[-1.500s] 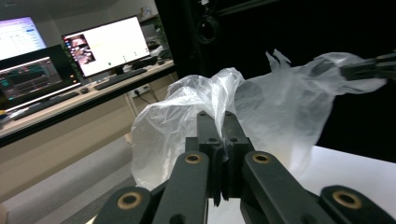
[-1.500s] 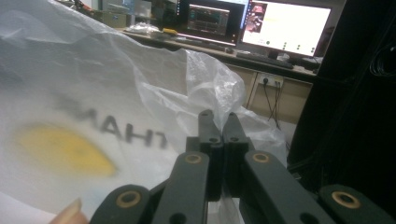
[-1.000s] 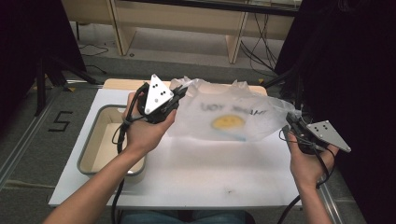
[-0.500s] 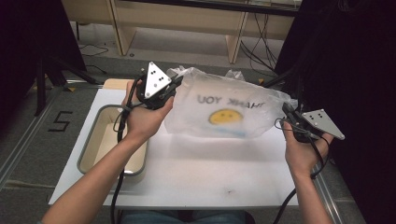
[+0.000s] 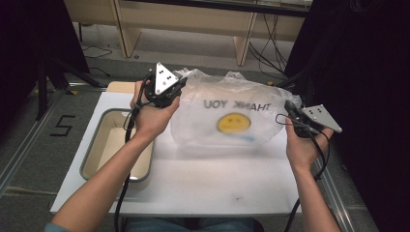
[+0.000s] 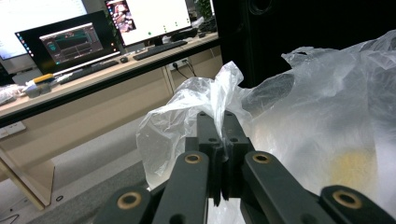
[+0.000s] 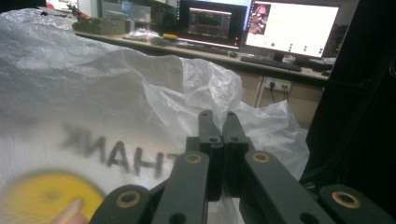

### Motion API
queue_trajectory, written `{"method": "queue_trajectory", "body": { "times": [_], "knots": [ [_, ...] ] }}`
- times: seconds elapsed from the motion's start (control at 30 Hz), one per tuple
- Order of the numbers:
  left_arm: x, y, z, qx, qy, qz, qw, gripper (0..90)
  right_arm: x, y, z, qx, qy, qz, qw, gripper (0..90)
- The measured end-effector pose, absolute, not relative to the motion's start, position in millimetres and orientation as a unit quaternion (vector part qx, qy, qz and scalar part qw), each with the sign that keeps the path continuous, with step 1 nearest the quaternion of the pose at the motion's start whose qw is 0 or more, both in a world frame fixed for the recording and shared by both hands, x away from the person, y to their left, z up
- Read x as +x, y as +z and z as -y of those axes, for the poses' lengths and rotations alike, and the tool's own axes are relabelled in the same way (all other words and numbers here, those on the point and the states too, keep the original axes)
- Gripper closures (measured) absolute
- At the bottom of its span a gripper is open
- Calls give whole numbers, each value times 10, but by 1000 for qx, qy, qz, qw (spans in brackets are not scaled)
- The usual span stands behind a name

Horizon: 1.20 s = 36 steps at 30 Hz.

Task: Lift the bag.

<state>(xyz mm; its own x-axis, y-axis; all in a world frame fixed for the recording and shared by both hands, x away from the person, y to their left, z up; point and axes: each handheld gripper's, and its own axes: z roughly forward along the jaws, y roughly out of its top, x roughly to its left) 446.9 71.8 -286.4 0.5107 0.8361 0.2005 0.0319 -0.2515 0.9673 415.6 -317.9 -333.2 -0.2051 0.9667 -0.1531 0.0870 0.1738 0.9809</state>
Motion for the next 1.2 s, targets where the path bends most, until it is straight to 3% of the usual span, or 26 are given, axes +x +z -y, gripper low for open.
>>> {"method": "queue_trajectory", "body": {
  "times": [1.2],
  "knots": [
    [4959, -3457, -589, 739, 355, -360, 446, 885, 4620, -3829, 2979, 473, 437, -652, 400, 900]
  ]
}}
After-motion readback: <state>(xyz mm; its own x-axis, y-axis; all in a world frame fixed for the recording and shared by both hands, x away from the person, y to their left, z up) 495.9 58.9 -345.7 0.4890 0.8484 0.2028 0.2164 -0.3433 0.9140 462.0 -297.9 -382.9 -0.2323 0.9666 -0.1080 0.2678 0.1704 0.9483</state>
